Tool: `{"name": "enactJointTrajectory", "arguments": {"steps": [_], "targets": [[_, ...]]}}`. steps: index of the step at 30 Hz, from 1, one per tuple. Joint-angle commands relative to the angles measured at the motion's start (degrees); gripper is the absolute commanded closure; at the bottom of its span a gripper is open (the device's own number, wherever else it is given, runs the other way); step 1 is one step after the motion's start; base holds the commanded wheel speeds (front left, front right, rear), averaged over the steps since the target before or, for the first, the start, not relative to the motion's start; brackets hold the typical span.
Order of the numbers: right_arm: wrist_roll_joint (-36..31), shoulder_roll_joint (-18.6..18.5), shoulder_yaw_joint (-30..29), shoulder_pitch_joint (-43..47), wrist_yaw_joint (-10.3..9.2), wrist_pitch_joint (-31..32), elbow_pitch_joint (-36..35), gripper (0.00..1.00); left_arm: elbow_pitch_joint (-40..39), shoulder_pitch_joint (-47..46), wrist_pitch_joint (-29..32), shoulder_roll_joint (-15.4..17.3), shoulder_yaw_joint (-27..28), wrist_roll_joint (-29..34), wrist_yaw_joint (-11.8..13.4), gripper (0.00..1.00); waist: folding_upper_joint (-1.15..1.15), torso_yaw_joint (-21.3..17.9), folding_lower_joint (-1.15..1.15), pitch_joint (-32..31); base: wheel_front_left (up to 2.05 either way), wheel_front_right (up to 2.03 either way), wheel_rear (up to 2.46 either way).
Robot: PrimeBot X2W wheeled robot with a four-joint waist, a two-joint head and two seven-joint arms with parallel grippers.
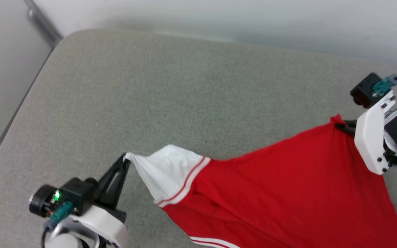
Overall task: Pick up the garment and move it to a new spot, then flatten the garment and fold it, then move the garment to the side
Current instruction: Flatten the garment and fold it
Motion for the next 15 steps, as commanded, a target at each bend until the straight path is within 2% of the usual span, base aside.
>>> {"name": "enactJointTrajectory", "arguments": {"steps": [1, 8, 15], "targets": [[0.70, -0.43, -0.52, -0.45, -0.04, -2.37, -0.32, 1.00, -0.93, -1.30, 0.28, 0.80, 0.80, 0.32, 0.37, 1.00, 0.00, -1.40, 0.00, -3.36, 0.00, 0.00, 0.00], [1.90, -0.99, -4.34, -0.85, -0.04, -12.05, -1.83, 1.00, -5.86, -6.26, 1.81, 4.60, 4.33, 0.75, 0.61, 1.00, 0.00, -4.16, 0.00, -7.72, 0.00, 0.00, 0.00], [-0.69, -0.04, -9.96, -2.51, -0.04, -16.47, -2.63, 1.00, -9.87, -16.34, 5.34, 6.72, 6.57, 2.04, -0.93, 1.00, 0.00, -6.15, 0.00, -7.74, 0.00, 0.00, 0.00]]}}
